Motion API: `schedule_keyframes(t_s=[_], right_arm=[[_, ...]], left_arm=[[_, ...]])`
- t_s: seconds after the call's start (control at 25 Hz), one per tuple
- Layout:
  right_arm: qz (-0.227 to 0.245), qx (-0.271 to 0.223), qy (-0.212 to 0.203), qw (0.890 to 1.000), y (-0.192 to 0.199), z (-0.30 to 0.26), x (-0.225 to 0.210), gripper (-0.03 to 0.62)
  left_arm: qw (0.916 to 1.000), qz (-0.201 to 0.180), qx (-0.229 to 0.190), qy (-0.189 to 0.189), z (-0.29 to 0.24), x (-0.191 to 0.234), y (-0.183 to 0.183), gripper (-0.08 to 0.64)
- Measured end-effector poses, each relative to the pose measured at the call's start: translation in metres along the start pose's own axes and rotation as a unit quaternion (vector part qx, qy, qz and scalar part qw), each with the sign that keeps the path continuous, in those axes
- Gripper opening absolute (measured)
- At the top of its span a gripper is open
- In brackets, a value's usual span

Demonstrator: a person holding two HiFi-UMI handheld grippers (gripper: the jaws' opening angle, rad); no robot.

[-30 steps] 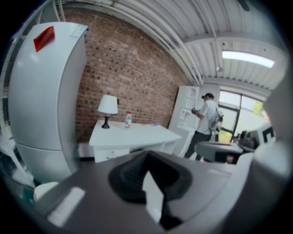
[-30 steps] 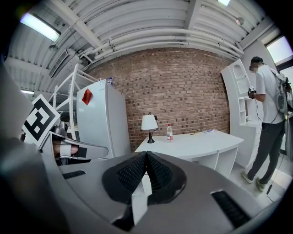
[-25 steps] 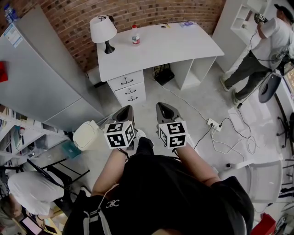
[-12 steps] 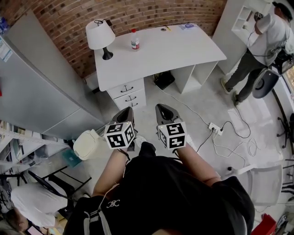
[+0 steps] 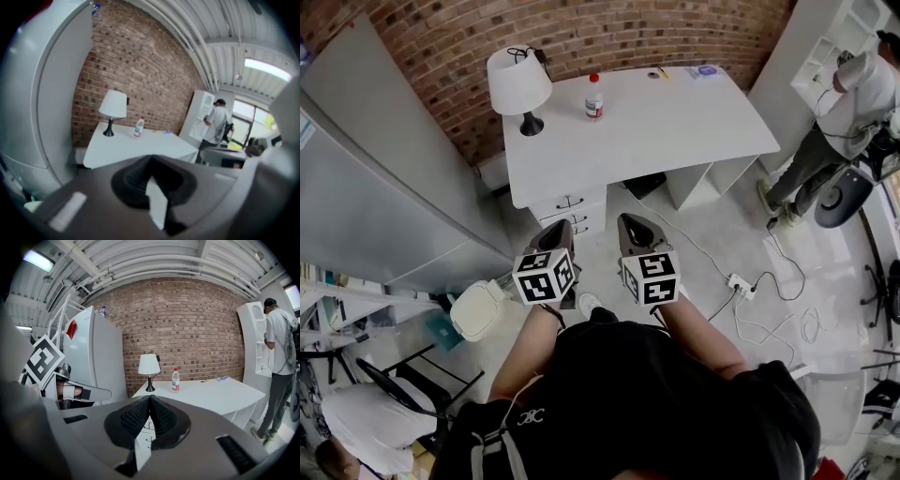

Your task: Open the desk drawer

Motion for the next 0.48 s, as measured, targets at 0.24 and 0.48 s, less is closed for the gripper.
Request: schedule_keyframes(t_s=[0.24, 0.48], right_arm=[[0.012, 0.0, -0.01, 1.0, -0.023, -0.058, -0.004, -0.002], [0.022, 0.009, -0.018, 1.0, -0.036, -0.107, -0.01, -0.002]], left_arm=[[0.9998, 0.017, -0.011, -0.005, -0.033, 0.033, -0.039, 0.0], [0.999, 0.042, -0.015, -0.009, -0.064, 0.063, -0.062, 0.0]])
Point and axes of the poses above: the fingertips, and each gripper's own axes: z backward along the fingers, x to its left, y out of its underside, the point moved 2 cm from there along z, backward along the fingers, and after that the axes turned 13 degrees about z, right-handed, at the moved point
